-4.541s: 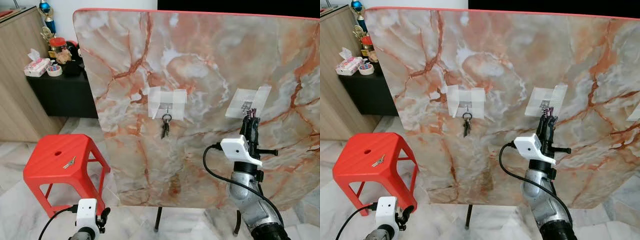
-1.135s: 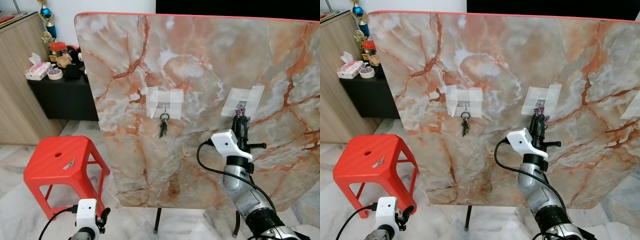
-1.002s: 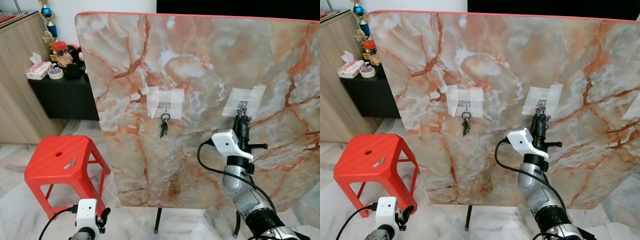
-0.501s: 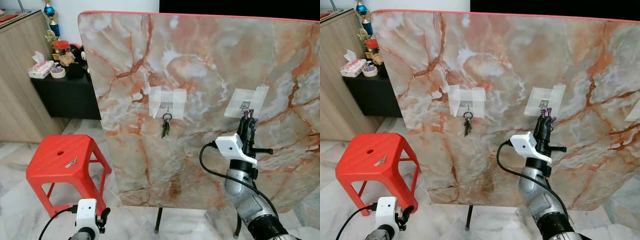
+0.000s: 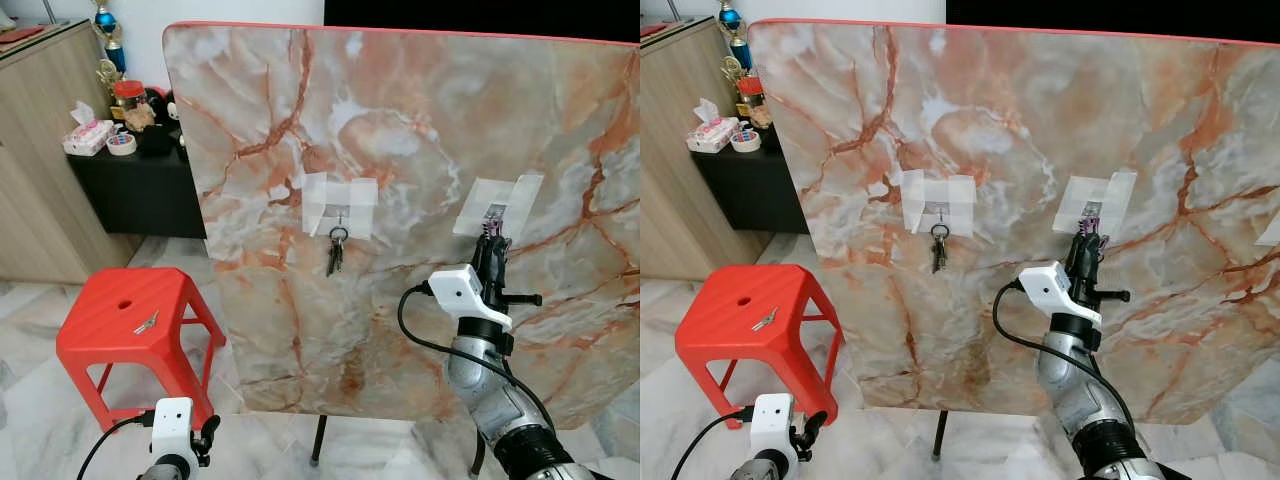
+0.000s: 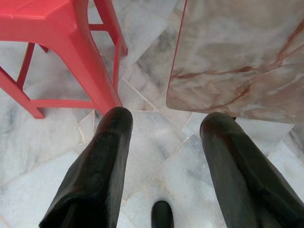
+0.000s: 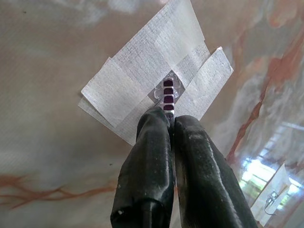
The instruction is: Hang keys on a hook
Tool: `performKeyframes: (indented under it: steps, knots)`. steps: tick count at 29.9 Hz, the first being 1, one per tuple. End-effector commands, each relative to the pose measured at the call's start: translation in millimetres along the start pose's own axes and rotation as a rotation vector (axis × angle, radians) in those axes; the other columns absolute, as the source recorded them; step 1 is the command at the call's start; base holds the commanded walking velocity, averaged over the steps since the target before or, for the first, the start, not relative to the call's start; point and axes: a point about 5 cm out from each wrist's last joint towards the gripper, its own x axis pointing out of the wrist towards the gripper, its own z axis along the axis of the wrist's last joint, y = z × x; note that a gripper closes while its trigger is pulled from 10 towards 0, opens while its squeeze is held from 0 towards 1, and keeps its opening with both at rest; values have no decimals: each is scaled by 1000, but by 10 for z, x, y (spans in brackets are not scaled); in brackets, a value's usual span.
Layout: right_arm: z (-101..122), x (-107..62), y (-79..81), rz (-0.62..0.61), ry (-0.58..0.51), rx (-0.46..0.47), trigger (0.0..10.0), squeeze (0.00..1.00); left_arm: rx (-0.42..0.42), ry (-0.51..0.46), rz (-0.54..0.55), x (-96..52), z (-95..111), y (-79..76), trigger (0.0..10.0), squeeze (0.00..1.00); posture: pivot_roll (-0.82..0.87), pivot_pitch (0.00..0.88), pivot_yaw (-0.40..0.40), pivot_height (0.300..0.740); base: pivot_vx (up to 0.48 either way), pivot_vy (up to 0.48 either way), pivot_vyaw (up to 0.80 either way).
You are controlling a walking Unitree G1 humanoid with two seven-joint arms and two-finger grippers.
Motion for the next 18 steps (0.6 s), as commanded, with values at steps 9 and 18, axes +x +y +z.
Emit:
performKeyframes:
  steps: [9,18]
  knots:
    - [44,68,9,-17,8,25,10000,0,-15,14,0,-4,-27,-15,10000,0,75,1,-61,740,0,0,0]
    - [6,53,24,-14,57,61,10000,0,-14,19,0,-9,-38,-15,10000,0,73,3,-60,740,0,0,0]
